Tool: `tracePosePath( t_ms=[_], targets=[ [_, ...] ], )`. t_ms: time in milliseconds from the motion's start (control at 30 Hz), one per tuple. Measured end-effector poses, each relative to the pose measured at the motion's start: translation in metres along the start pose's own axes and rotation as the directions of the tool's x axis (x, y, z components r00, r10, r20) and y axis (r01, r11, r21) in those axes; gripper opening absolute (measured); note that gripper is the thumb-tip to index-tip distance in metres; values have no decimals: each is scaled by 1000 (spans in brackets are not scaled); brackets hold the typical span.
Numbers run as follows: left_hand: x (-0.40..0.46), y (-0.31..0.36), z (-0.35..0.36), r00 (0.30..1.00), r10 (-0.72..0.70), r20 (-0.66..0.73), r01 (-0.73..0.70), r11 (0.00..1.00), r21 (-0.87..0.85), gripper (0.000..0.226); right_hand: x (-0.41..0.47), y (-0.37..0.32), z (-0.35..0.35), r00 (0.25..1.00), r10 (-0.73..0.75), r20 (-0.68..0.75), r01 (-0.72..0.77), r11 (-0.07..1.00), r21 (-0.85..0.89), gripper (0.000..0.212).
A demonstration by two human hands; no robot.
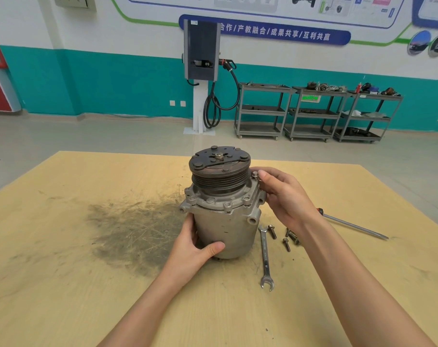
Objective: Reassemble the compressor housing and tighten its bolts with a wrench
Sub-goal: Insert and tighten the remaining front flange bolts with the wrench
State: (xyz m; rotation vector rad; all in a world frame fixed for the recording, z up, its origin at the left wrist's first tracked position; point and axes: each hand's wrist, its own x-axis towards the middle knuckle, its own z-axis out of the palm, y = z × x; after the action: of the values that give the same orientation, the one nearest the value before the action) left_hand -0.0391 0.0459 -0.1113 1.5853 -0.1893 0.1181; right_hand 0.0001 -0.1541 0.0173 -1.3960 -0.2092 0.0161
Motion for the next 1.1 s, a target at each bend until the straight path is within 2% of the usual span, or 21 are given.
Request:
tracePosePath(
  t_ms=[67, 167, 200, 300, 367, 533, 567, 700, 767, 867, 967, 1067, 1100],
  targets=[
    [-1, 2, 0, 1000, -2, 5, 2, 1000, 4, 105, 0, 0, 1, 1000, -5, -14, 5, 1000, -16, 16],
    [-1, 3, 0, 1000, -9, 3, 9, 1000, 9, 108, 3, -1, 4, 996, -1, -86, 0, 1000, -8, 3],
    [-1, 3, 0, 1000, -11, 3, 11, 1000, 10, 109, 4, -1, 4, 995, 0, -103, -1, 1000, -10, 6],
    [-2, 4, 0, 1000, -10, 6, 10, 1000, 8, 111, 3, -1, 2, 999, -4, -53, 4, 1000, -12, 6],
    [-2, 5, 0, 1000, -10, 8, 10, 1000, 8, 113, 1, 1, 1, 1000, 4, -14, -4, 1000, 7, 14],
    [-2, 4, 0, 1000, -13, 1, 13, 1000, 6, 112, 3, -2, 3, 997, 6, -79, -7, 1000, -3, 4],
    [-2, 4, 0, 1000, -16, 1, 16, 1000, 7, 111, 4, -2, 4, 996, 2, -94, -3, 1000, 0, 7],
    [-2, 3, 0, 1000, -21, 0, 21, 1000, 4, 111, 1, -2, 1, 1000, -1, -30, 2, 1000, 20, 6],
    [-2, 4, 0, 1000, -18, 1, 18, 1000, 1, 112, 0, -1, 0, 1000, 5, -2, -5, 1000, 24, 14],
    [-2, 4, 1, 1000, -13, -1, 13, 1000, 0, 112, 0, -1, 2, 999, 1, -33, -2, 1000, -13, 12],
    [-1, 3, 1, 1000, -12, 4, 12, 1000, 3, 104, 2, -2, 4, 996, -2, -88, 3, 1000, 15, 7],
    [-1, 3, 1, 1000, -15, 4, 15, 1000, -2, 98, 1, -1, 3, 999, 5, -51, -1, 997, 71, 3],
    [-1, 4, 1, 1000, -13, 2, 13, 1000, -6, 100, 0, 0, 2, 1000, 7, -30, -4, 997, 79, 8]
  ],
)
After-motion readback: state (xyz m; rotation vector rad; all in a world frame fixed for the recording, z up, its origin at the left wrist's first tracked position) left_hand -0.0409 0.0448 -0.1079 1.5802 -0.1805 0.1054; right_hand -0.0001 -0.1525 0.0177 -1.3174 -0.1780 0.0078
